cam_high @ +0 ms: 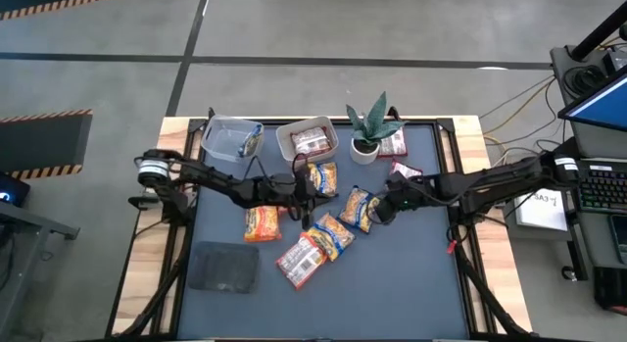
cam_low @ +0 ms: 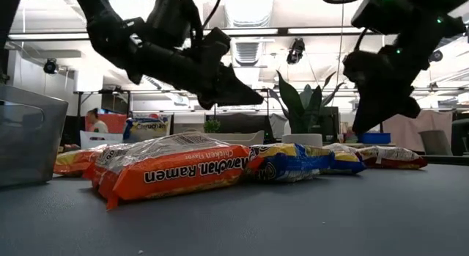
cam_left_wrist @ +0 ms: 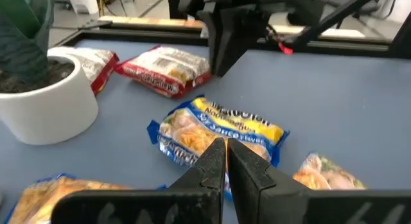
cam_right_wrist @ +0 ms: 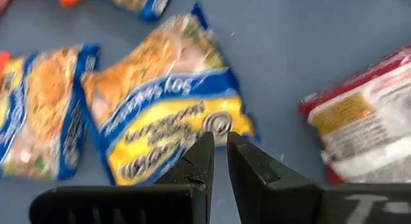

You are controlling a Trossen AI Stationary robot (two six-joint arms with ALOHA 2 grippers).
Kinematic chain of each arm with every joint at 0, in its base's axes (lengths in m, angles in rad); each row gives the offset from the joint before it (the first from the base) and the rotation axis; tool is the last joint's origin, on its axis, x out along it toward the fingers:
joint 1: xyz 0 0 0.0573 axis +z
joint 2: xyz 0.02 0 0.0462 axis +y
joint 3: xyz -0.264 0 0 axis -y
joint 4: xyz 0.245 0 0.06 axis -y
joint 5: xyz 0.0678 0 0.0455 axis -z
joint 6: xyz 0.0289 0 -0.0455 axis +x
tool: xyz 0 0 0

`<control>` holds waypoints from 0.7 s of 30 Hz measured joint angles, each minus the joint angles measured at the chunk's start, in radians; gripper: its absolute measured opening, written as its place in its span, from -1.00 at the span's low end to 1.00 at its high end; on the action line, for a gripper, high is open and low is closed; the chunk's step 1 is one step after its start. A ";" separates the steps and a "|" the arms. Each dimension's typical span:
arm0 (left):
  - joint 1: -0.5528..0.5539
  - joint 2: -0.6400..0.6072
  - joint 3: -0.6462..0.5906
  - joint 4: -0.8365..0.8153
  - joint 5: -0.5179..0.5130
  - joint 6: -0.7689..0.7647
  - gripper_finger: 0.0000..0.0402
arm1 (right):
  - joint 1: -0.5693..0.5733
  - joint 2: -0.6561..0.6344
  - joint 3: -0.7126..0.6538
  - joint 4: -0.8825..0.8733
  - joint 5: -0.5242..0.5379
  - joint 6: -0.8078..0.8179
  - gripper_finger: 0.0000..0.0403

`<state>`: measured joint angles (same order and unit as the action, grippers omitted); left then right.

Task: Sort Maruchan noodles
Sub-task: Put the blue noodle pack into the transparent bin

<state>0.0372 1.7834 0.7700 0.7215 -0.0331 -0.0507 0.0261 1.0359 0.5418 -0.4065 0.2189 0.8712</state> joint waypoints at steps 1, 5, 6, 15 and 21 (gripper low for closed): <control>0.000 0.013 0.000 0.019 0.001 -0.003 -1.00 | 0.000 0.000 -0.012 0.035 0.017 0.001 -0.83; 0.000 0.053 0.000 0.064 0.001 -0.003 -1.00 | -0.010 0.007 -0.047 0.154 0.010 0.013 -0.83; 0.000 0.062 0.003 0.070 0.001 -0.003 -1.00 | -0.015 0.009 -0.052 0.175 -0.003 0.023 -0.83; -0.002 0.181 0.140 0.074 0.052 0.022 -1.00 | 0.002 0.011 -0.056 0.173 -0.099 0.140 -0.39; 0.000 0.269 0.203 0.072 0.079 0.051 -1.00 | 0.059 0.003 -0.063 0.131 -0.147 0.214 0.07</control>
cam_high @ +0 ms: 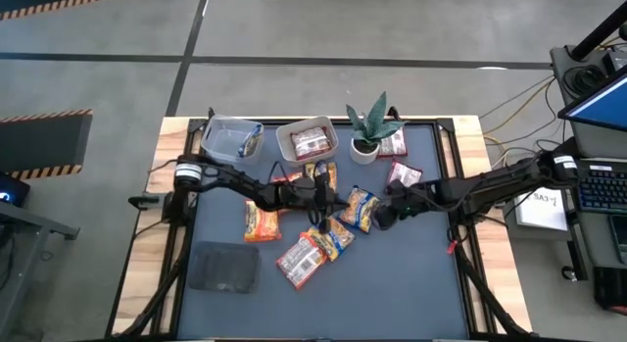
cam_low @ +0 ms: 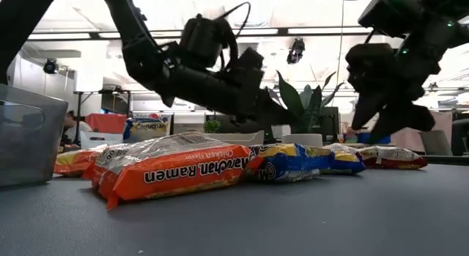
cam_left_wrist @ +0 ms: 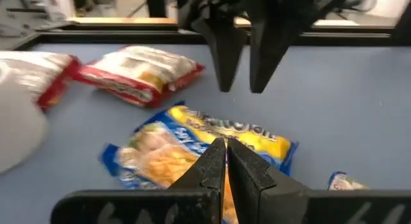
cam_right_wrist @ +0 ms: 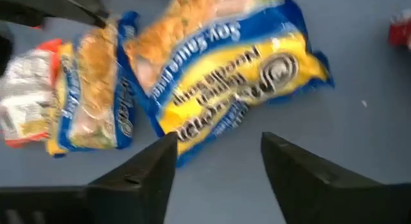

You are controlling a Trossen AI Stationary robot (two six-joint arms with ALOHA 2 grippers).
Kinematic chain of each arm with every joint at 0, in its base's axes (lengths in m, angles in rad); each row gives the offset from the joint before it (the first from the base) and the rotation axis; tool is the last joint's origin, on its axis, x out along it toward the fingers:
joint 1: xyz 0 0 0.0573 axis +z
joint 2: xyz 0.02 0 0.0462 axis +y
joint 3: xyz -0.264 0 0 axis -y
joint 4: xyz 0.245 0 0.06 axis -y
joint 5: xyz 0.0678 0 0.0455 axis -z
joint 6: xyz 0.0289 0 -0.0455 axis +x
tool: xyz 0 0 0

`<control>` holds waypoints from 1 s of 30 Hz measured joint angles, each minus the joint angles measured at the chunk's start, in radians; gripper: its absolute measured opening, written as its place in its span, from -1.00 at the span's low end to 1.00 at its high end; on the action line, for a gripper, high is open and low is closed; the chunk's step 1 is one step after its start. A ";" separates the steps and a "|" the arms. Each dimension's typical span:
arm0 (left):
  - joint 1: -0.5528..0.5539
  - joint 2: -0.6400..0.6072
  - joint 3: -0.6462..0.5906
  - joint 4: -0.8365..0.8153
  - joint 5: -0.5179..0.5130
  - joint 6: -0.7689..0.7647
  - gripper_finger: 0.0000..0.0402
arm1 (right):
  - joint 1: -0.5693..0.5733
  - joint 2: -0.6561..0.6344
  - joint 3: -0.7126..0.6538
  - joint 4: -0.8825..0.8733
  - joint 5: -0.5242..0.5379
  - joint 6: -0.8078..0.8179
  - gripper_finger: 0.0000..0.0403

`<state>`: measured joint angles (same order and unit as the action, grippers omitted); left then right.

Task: Sort Maruchan noodles
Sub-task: Put the blue noodle pack into the transparent bin

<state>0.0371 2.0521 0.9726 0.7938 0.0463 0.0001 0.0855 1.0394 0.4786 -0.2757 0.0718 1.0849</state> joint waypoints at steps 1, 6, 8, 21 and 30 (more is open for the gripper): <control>0.000 0.010 0.000 -0.002 0.021 0.000 -1.00 | 0.006 -0.003 -0.006 -0.011 0.001 0.013 0.14; -0.001 0.046 -0.002 -0.019 0.103 -0.006 -1.00 | 0.013 -0.003 -0.049 0.013 0.008 0.070 0.44; -0.001 0.058 -0.002 -0.038 0.103 -0.011 -1.00 | 0.013 -0.002 -0.077 0.053 0.012 0.087 0.54; 0.000 0.096 0.002 -0.061 0.098 -0.047 -1.00 | 0.012 0.003 -0.261 0.497 0.142 0.135 0.78; 0.000 0.098 0.001 -0.076 0.093 -0.055 -1.00 | 0.012 0.110 -0.269 0.608 0.187 0.116 0.78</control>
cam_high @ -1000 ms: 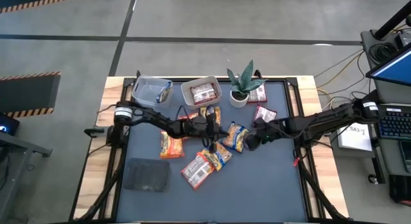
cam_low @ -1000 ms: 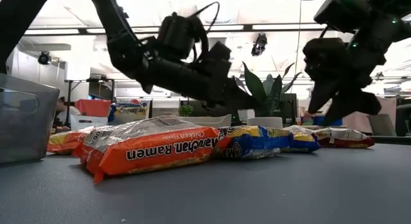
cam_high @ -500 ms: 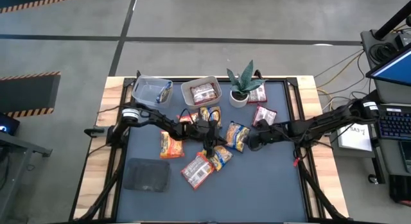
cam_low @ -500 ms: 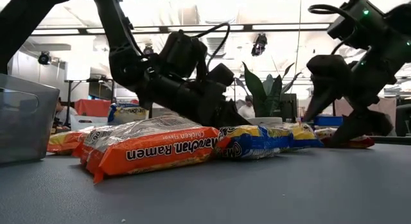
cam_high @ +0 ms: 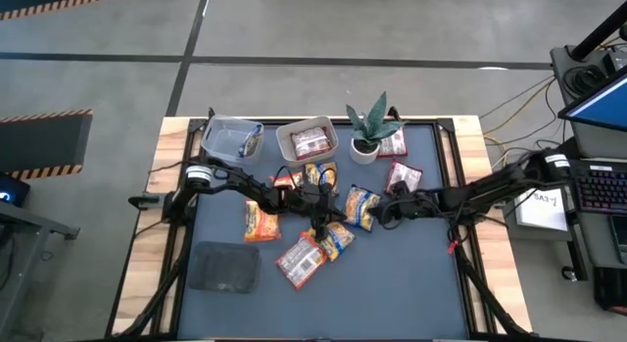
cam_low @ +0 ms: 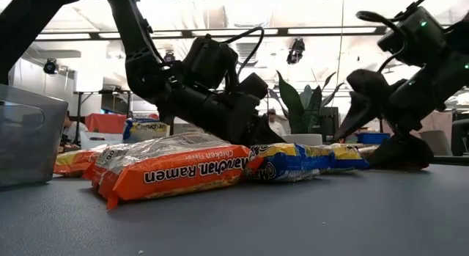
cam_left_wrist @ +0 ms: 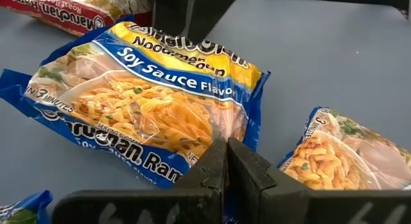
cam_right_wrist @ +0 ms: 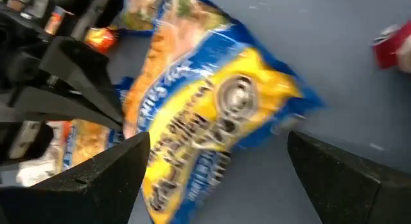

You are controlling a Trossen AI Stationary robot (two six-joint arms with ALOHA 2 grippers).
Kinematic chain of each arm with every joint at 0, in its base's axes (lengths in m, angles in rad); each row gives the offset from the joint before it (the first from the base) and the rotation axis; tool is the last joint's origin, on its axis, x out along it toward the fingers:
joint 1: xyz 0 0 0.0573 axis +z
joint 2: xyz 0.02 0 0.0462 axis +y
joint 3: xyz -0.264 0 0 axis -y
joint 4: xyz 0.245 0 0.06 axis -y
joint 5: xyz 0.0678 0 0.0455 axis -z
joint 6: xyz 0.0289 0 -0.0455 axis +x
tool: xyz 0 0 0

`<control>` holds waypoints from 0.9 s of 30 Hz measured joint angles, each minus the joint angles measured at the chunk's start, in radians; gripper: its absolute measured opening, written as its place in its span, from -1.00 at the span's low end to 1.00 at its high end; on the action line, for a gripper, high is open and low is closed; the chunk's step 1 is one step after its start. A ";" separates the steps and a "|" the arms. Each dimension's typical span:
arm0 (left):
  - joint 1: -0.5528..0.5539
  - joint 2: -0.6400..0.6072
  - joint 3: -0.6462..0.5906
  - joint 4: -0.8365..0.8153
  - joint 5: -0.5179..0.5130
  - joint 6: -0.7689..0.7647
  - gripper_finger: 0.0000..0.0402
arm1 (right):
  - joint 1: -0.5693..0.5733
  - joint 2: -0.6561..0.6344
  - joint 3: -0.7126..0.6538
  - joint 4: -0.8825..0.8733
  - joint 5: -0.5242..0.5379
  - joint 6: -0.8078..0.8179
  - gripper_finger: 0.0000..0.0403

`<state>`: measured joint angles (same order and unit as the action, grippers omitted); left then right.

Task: Sort Maruchan noodles
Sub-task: Put the blue noodle pack into the transparent bin

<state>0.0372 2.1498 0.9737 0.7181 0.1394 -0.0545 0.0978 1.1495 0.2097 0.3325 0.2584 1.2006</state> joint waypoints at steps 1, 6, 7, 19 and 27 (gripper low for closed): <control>0.001 0.000 0.000 -0.002 -0.001 -0.002 -1.00 | 0.000 0.024 0.006 0.032 -0.001 -0.008 0.78; 0.000 0.000 0.000 -0.021 -0.042 -0.015 -1.00 | 0.000 0.146 0.054 0.139 -0.003 -0.075 0.78; 0.000 0.000 -0.001 -0.021 -0.044 -0.016 -1.00 | -0.001 0.166 0.063 0.155 -0.003 -0.089 0.78; 0.001 0.000 -0.002 -0.021 -0.048 -0.016 -1.00 | -0.005 0.261 0.130 0.178 -0.005 -0.146 0.46; 0.001 0.000 -0.005 -0.001 -0.046 -0.015 -1.00 | -0.005 0.216 0.128 0.178 -0.001 -0.180 0.22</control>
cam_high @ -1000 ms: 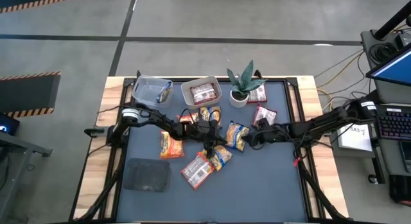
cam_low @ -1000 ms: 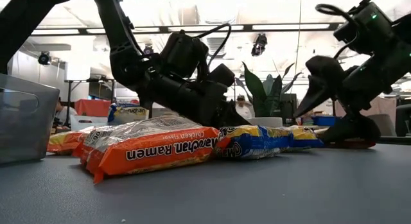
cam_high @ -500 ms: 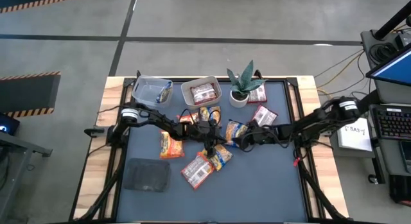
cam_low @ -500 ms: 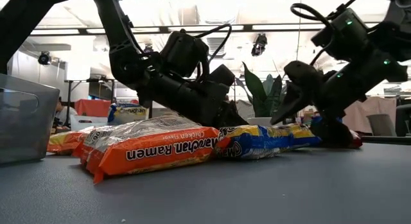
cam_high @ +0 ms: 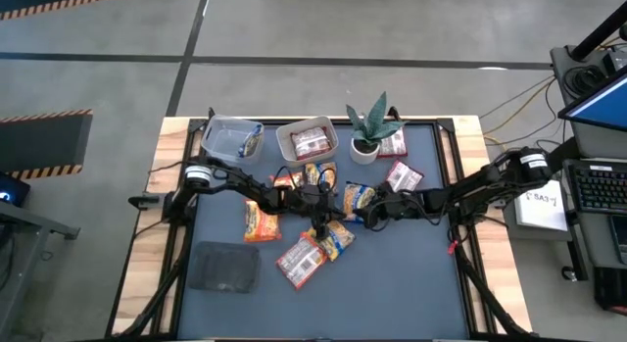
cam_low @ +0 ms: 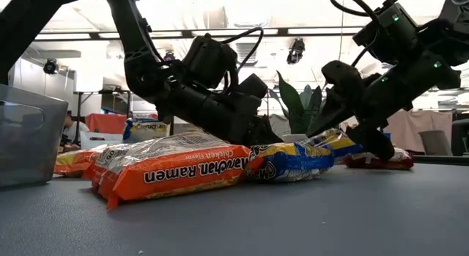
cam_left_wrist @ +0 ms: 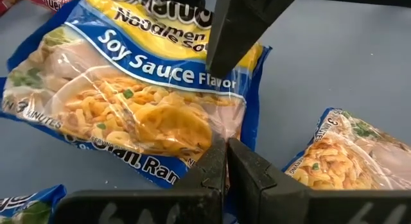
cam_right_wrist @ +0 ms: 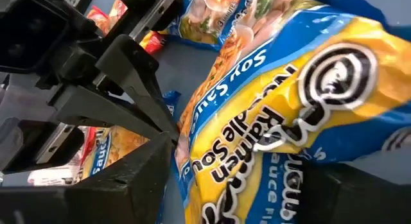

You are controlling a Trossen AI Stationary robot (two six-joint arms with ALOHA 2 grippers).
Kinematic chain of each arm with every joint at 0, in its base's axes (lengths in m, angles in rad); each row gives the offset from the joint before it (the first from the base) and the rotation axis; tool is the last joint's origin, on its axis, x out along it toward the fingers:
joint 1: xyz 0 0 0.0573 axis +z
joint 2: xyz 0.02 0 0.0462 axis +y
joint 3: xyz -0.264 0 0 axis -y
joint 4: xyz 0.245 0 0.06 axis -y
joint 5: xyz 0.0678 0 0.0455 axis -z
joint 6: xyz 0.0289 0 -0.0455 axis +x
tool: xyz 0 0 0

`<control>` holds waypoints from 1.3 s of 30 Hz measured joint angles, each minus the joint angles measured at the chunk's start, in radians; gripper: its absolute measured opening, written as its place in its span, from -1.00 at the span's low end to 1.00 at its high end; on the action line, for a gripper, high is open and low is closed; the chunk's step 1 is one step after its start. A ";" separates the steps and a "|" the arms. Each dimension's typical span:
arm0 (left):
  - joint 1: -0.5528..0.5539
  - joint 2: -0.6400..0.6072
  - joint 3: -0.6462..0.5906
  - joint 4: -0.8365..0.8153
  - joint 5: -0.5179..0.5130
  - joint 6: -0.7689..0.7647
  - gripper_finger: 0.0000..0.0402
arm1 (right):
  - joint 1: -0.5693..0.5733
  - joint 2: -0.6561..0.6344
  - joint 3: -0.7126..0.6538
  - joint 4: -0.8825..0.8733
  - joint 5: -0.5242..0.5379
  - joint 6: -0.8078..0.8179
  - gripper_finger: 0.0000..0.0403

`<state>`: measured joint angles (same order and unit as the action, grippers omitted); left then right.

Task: Sort Maruchan noodles
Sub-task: Put the blue noodle pack into the transparent bin

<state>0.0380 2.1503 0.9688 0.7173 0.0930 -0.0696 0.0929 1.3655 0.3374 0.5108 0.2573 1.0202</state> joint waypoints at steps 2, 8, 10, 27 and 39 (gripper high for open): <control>0.000 0.001 0.000 0.008 0.001 0.001 -1.00 | 0.000 -0.001 0.000 0.000 0.006 -0.001 0.15; 0.000 0.001 0.000 0.009 0.001 0.001 -1.00 | 0.000 0.000 0.000 0.001 0.022 -0.016 -0.11; 0.000 0.001 0.000 0.010 0.001 0.001 -1.00 | 0.000 0.000 0.000 0.004 0.034 -0.031 -0.19; 0.000 -0.242 -0.109 0.005 0.100 0.074 -1.00 | 0.001 -0.070 -0.001 0.002 0.098 -0.263 -0.44; 0.006 -0.719 -0.309 0.014 0.072 0.160 -1.00 | 0.001 -0.143 -0.002 0.316 0.155 -0.734 -0.44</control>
<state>0.0441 1.4312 0.6593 0.7311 0.1646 0.0905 0.0940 1.2222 0.3355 0.8266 0.4122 0.2859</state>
